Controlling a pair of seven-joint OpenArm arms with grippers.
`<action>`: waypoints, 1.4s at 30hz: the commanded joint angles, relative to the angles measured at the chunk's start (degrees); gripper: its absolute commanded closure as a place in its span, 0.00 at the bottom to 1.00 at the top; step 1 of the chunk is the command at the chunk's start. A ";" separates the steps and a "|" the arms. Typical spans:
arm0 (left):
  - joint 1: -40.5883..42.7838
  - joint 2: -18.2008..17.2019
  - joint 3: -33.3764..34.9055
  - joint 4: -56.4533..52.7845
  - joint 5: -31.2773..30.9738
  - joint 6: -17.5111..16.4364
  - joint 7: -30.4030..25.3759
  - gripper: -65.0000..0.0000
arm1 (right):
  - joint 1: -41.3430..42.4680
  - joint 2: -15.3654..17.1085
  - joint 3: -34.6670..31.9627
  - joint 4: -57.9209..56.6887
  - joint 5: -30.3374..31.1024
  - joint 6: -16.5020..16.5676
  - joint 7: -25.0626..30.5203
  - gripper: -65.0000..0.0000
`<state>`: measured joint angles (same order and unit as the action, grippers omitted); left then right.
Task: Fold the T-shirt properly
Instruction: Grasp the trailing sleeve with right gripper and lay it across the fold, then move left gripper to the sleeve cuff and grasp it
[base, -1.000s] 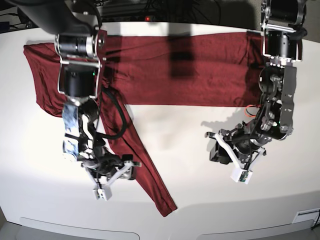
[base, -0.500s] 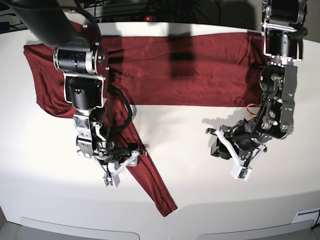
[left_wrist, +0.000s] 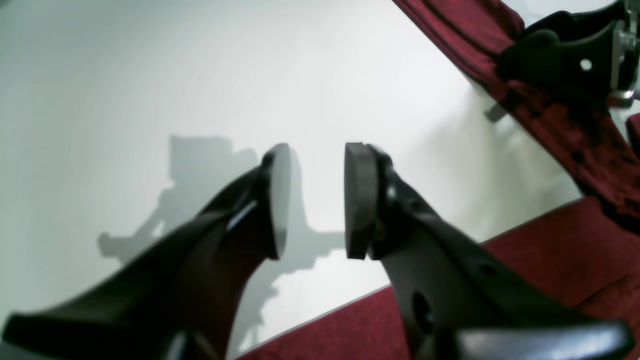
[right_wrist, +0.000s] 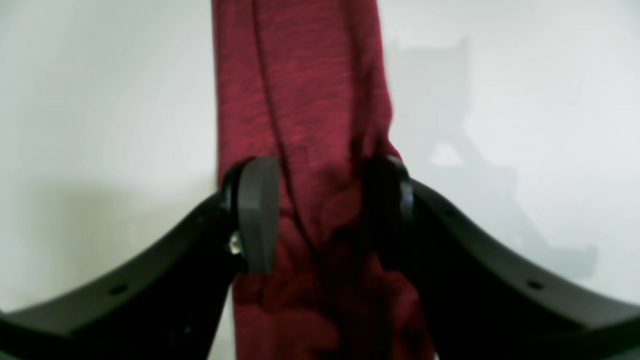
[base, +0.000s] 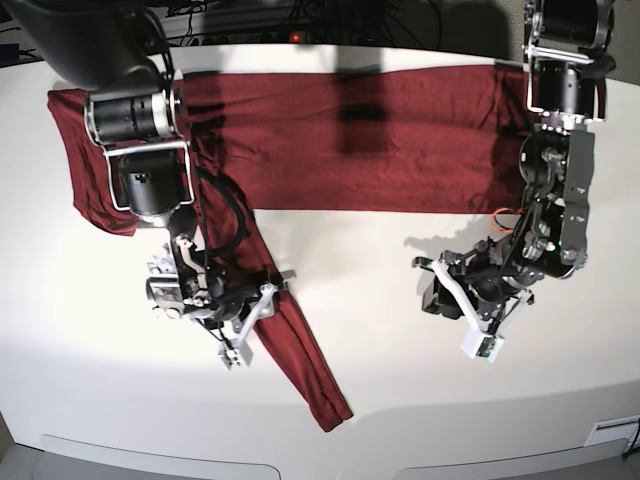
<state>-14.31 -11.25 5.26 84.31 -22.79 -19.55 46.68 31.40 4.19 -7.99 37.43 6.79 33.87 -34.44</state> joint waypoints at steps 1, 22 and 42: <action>-1.42 -0.24 -0.17 1.01 -0.63 -0.26 -1.27 0.72 | -1.09 -0.79 -3.26 -0.42 1.73 2.29 -8.70 0.58; -1.42 -3.08 -0.17 1.01 -0.66 -0.24 -1.55 0.72 | -3.48 0.59 -25.94 8.92 37.68 6.13 -40.00 0.58; -1.44 -0.94 -0.13 0.02 0.37 -6.43 -9.29 0.72 | -5.20 1.51 9.51 43.74 29.64 6.13 -29.42 0.58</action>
<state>-14.44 -12.38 5.19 83.53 -21.61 -25.63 38.92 24.47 5.54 1.48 80.07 35.59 39.72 -65.01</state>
